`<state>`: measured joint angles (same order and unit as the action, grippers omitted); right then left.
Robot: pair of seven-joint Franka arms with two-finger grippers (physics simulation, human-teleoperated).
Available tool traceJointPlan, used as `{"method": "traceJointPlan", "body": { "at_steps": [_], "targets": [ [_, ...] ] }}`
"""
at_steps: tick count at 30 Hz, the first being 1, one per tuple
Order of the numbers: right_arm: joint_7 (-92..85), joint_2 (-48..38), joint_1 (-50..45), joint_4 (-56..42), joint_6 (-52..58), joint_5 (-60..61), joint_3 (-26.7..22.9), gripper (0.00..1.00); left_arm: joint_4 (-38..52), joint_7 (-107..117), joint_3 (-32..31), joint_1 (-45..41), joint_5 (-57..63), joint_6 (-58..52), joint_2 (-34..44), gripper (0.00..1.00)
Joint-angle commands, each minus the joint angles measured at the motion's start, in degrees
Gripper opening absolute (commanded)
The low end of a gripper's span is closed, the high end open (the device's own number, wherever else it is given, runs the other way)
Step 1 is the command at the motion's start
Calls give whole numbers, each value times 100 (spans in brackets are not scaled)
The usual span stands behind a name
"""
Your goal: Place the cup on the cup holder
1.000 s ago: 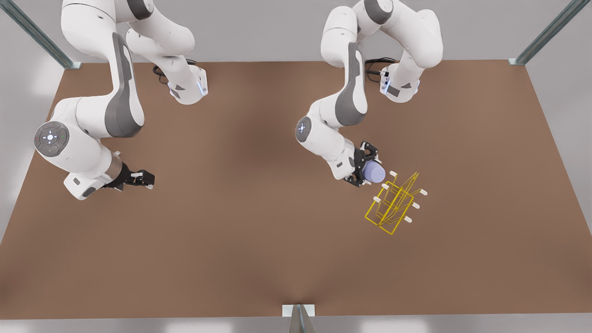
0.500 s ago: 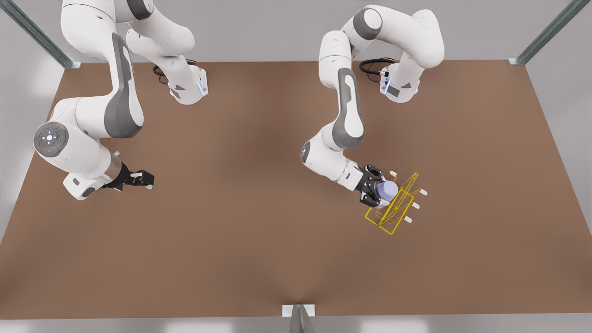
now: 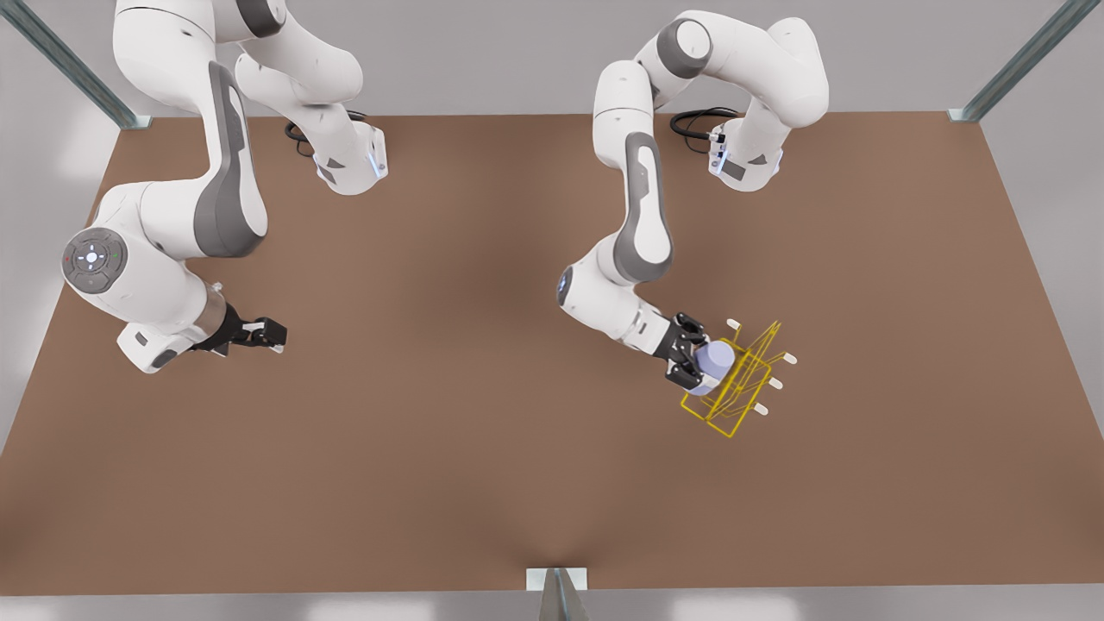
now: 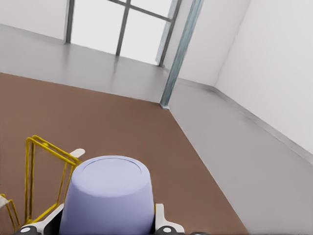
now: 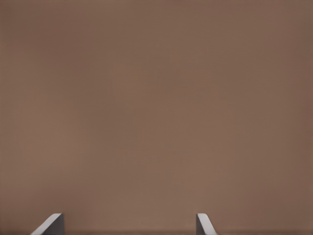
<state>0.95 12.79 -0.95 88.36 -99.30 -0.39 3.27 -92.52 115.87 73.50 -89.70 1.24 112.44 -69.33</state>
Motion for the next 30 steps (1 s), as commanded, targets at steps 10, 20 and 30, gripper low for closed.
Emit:
{"method": "traceJointPlan", "body": {
  "at_steps": [10,20,30],
  "targets": [
    [-16,-4,-1,-3,7,4,-2,100,-196,-1734,-11,-65,25,-390,-55,85],
    [-16,-4,-1,-3,-2,4,-10,100,-29,-873,-37,76,-36,-214,-72,90],
    [-16,-4,-1,-12,-2,4,-10,100,910,-7705,-486,892,-1441,-2866,3329,100]
  ]
}}
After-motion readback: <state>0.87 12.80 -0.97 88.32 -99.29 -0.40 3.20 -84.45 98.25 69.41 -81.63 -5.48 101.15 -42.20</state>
